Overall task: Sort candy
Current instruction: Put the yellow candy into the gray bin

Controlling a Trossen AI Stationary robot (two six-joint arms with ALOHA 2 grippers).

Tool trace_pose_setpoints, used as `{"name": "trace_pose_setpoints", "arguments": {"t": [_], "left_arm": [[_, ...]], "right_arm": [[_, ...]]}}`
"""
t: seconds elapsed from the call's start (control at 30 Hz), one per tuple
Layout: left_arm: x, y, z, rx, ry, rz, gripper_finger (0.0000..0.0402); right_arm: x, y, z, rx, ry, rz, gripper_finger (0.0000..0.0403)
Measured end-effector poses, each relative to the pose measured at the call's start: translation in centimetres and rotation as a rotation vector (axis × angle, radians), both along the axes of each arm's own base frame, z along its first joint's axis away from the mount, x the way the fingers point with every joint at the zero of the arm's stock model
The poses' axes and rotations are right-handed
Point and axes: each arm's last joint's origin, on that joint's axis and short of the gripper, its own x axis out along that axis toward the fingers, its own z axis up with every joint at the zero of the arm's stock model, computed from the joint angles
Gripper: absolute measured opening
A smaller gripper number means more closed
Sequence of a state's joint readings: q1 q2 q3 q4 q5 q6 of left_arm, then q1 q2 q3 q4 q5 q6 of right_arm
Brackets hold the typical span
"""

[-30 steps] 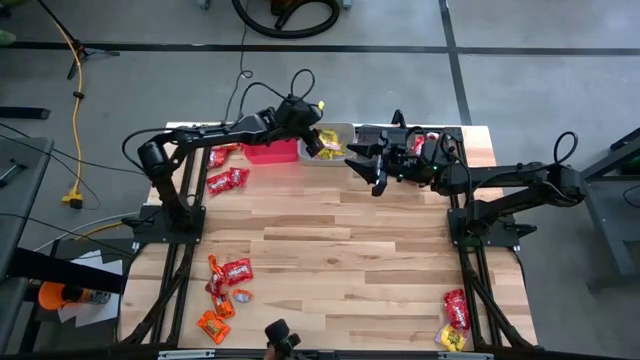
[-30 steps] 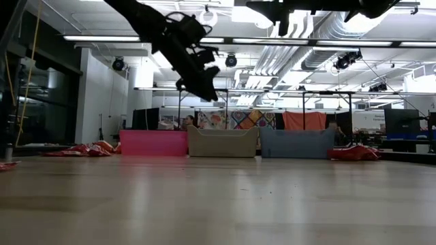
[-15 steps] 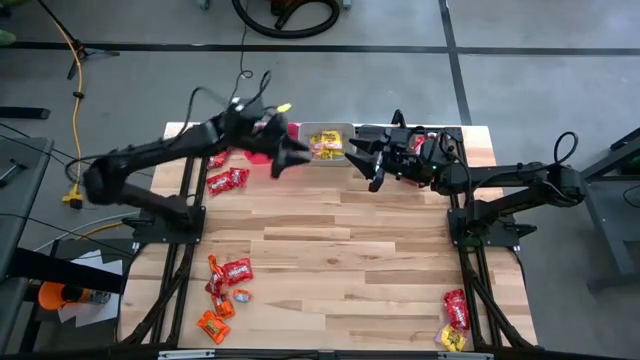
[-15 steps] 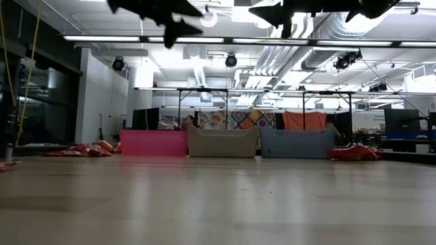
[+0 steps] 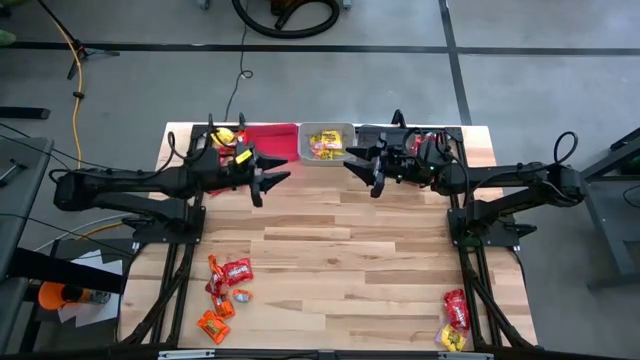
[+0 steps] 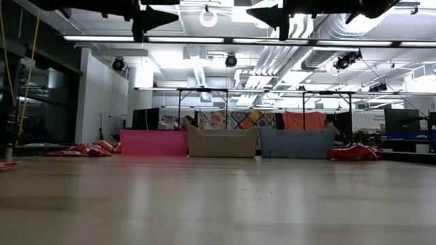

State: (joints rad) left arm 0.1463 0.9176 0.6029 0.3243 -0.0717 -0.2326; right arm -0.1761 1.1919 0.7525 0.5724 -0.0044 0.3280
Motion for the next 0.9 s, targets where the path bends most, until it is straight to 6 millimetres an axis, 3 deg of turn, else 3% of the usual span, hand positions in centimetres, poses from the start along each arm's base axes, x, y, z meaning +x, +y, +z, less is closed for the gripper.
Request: {"name": "trace_pose_setpoints", "arguments": {"t": [0.2, 0.37, 0.5, 0.63, 0.77, 0.9], "left_arm": [[0.1, 0.0, -0.2, -0.002, 0.016, -0.018, 0.0181], [0.1, 0.0, -0.3, -0.003, 0.025, -0.018, 0.0181], [0.1, 0.0, -0.3, -0.004, 0.029, -0.017, 0.0181], [0.3, 0.0, -0.8, -0.009, 0.064, -0.017, 0.0181], [0.5, 0.0, -1.2, -0.015, 0.097, -0.018, 0.0181], [0.6, 0.1, -1.3, -0.018, 0.105, -0.018, 0.0181]], "right_arm": [[0.1, 0.6, -0.5, 0.118, 0.038, 0.096, 0.0236], [0.3, 3.3, -2.2, 0.369, 0.228, 0.366, 0.0236], [-0.6, 7.8, -4.8, 0.672, 0.58, 0.528, 0.0236], [-3.2, 13.5, -6.9, 0.868, 0.955, 0.57, 0.0236], [-6.3, 18.1, -7.6, 1.061, 1.22, 0.536, 0.0236], [-8.7, 21.4, -8.0, 1.279, 1.399, 0.445, 0.0236]]}}
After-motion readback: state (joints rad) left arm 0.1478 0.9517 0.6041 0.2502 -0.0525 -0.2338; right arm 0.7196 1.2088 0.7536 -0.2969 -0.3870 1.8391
